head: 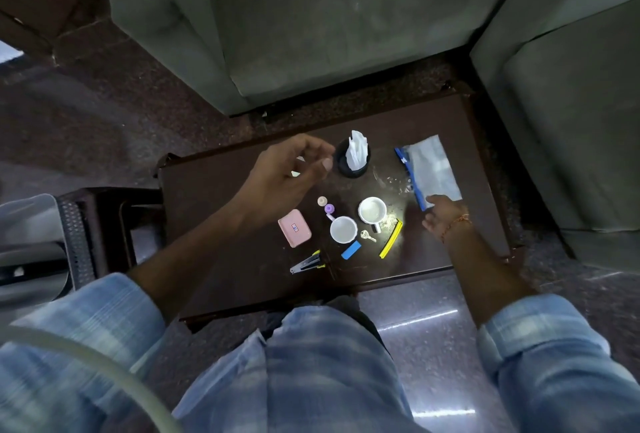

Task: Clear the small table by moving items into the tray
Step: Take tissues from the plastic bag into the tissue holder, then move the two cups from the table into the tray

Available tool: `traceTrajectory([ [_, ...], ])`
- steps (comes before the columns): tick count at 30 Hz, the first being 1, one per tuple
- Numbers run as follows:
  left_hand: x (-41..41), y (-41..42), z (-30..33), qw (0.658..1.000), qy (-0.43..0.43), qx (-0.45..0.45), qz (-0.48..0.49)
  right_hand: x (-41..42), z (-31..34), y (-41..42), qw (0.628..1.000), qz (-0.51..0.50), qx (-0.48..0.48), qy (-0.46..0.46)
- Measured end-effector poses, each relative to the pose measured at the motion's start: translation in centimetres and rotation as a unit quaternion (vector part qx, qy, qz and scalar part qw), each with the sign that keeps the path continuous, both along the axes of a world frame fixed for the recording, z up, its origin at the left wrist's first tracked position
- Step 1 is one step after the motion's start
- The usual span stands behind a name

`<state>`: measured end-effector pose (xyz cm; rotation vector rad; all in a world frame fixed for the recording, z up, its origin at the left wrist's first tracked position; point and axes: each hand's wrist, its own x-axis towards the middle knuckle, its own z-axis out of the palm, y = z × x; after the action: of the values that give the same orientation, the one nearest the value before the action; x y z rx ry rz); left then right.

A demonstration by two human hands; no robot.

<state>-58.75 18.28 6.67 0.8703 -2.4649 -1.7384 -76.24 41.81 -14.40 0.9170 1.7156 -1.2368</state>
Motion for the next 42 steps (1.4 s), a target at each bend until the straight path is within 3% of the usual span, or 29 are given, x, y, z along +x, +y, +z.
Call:
traceTrajectory([
  [4,0.3,-0.1,-0.5,1.0,-0.013,0.002,0.002,1.1,0.2,-1.2,0.985,0.168,-0.003,0.031],
  [7,0.7,-0.4,-0.9,1.0,-0.017,-0.001,0.006,2.5,-0.1,-2.6,0.974,0.207,0.014,0.091],
  [17,3.1,-0.9,-1.9,0.999,-0.013,0.006,0.034,5.6,-0.6,-5.9,0.918,0.359,0.045,0.161],
  [22,4.3,-0.1,-4.4,0.999,-0.04,0.001,0.031,6.3,-0.4,-6.3,0.799,0.542,0.081,0.248],
  [25,4.7,1.6,-8.0,0.997,-0.072,-0.009,0.016,6.4,-1.1,-6.6,0.718,0.643,0.117,0.238],
  [28,4.8,4.0,-12.5,0.992,-0.115,-0.039,-0.011,6.5,-2.6,-6.6,0.665,0.703,0.121,0.221],
  [31,4.3,6.1,-16.9,0.976,-0.177,-0.079,-0.102,6.7,-4.0,-6.6,0.625,0.734,0.136,0.229],
  [35,3.4,7.5,-22.1,0.938,-0.225,-0.178,-0.195,6.5,-5.3,-6.9,0.621,0.734,0.14,0.238],
  [40,2.4,8.5,-25.9,0.863,-0.283,-0.321,-0.268,6.8,-5.8,-7.4,0.583,0.746,0.171,0.272],
  [42,2.2,8.5,-26.6,0.854,-0.277,-0.342,-0.276,6.8,-5.5,-7.5,0.585,0.743,0.175,0.275],
])
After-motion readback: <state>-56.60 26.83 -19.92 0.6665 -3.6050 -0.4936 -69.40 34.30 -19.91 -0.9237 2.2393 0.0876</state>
